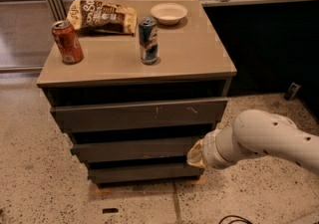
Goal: Open middle drawer
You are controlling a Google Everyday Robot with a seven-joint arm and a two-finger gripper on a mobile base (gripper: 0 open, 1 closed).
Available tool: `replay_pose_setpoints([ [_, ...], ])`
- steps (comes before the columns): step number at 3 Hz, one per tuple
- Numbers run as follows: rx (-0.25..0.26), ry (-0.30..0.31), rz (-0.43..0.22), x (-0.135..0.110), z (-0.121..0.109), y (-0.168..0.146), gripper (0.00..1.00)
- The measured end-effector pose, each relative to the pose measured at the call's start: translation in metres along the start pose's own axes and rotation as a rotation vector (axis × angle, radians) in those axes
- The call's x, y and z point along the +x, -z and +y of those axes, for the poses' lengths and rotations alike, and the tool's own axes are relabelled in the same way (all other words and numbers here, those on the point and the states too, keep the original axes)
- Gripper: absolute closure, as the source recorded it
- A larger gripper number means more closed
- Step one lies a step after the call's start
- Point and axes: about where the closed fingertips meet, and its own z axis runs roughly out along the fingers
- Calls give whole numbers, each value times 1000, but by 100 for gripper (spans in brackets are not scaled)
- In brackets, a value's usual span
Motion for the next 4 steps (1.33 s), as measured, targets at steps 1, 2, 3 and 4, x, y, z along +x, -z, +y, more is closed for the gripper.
replay_pose_setpoints([
  [1, 20, -2, 0, -4, -5, 9, 100],
  [2, 15, -1, 1, -4, -4, 9, 81],
  [3, 67, 28, 49, 10, -9, -11, 50],
  [4, 118, 48, 84, 32, -20, -47, 27],
])
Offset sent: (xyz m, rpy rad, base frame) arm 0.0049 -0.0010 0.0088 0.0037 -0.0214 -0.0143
